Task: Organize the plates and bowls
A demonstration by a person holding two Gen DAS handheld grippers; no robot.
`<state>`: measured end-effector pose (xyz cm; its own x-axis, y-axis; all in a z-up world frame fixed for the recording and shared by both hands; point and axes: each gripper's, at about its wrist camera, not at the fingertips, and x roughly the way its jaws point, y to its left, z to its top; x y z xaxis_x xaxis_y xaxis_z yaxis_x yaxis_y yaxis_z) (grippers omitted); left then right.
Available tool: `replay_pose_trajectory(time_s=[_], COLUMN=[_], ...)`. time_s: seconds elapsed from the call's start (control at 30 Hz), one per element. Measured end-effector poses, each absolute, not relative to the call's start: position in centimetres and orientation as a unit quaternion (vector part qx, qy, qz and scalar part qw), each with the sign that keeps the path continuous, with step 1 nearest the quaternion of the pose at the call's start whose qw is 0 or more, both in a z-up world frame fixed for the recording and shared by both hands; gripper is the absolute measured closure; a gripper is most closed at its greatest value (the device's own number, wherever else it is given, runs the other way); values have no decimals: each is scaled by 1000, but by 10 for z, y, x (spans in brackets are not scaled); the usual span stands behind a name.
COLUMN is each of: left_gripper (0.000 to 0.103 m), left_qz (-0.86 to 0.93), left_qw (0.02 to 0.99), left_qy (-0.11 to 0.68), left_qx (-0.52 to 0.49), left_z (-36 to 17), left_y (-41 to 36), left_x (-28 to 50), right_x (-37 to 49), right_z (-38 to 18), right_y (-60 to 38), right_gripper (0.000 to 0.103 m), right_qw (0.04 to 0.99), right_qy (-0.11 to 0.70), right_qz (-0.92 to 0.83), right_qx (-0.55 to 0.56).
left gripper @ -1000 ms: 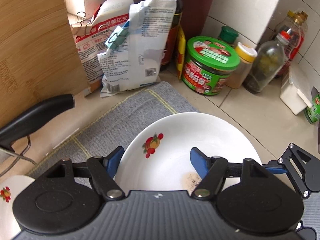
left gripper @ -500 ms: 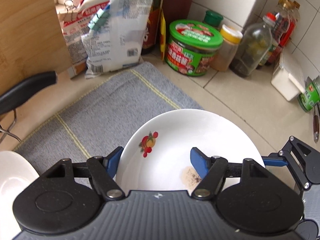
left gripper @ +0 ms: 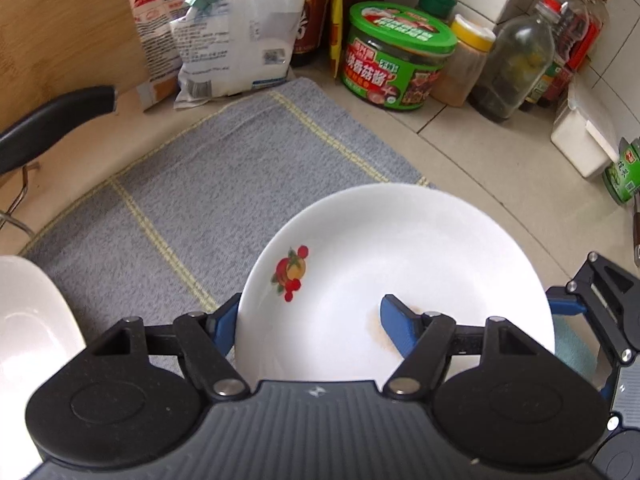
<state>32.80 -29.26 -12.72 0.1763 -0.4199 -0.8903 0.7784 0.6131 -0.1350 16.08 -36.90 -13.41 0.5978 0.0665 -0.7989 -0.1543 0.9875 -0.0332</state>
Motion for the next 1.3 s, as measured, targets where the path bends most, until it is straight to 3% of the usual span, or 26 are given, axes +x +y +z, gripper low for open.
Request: replay_pose_trajectory(time_s=[0.5,0.63,1.3], left_gripper=[32,39,39], left_qz=[-422,-431,-403], left_qw=[739,732,752], left_qy=[500,502,498], left_qx=[162,160,157], left_z=[-129,-128,-119], left_y=[-293,-294,-263], left_x=[346,348,337], right_x=[163,164,162], right_z=[-141,-140,-134], right_y=[-381,-380,-363], right_gripper=[0,0,0], right_qw=[890,891,889], right_qy=[436,433,420], right_qz=[94,92,114], right_qx=[-94,-101,-141])
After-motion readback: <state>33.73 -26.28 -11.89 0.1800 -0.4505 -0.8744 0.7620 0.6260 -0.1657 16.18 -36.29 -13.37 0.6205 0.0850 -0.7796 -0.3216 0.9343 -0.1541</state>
